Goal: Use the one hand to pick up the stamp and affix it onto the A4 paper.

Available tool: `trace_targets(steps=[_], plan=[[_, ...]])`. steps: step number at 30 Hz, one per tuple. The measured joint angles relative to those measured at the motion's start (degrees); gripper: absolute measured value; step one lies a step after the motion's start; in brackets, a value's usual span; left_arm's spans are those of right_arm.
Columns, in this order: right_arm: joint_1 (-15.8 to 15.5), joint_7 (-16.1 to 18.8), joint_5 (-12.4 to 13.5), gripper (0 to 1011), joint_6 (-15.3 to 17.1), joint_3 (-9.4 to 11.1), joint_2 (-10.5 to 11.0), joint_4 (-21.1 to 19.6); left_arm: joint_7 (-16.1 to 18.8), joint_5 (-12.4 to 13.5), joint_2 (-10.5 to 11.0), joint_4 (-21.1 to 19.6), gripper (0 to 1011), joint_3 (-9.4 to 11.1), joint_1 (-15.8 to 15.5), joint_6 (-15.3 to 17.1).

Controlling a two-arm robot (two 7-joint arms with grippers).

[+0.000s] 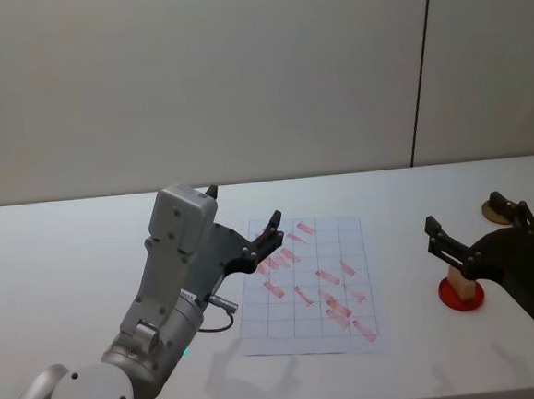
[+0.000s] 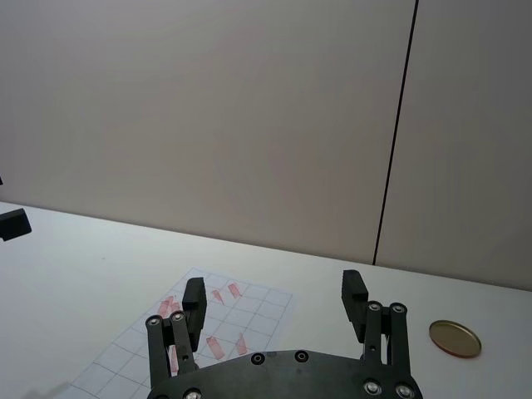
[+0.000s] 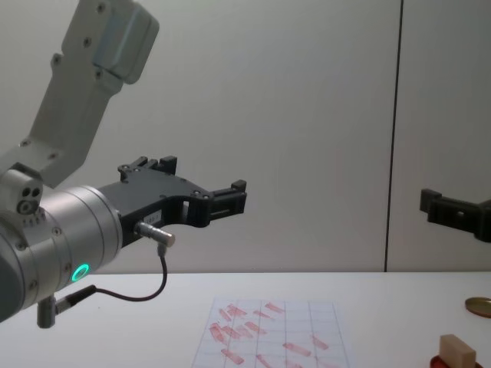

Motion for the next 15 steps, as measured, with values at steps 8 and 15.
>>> trace_targets(steps=[8, 15], plan=[[0.0, 0.0, 0.0, 1001, 0.0, 0.0, 0.0, 0.0, 0.0, 0.0, 0.0, 0.0, 993, 0.0, 0.0, 0.0], [0.2, 0.2, 0.2, 1001, 0.3, 0.1, -0.1, 0.5, 0.0, 0.0, 0.0, 0.0, 993, 0.0, 0.0, 0.0]])
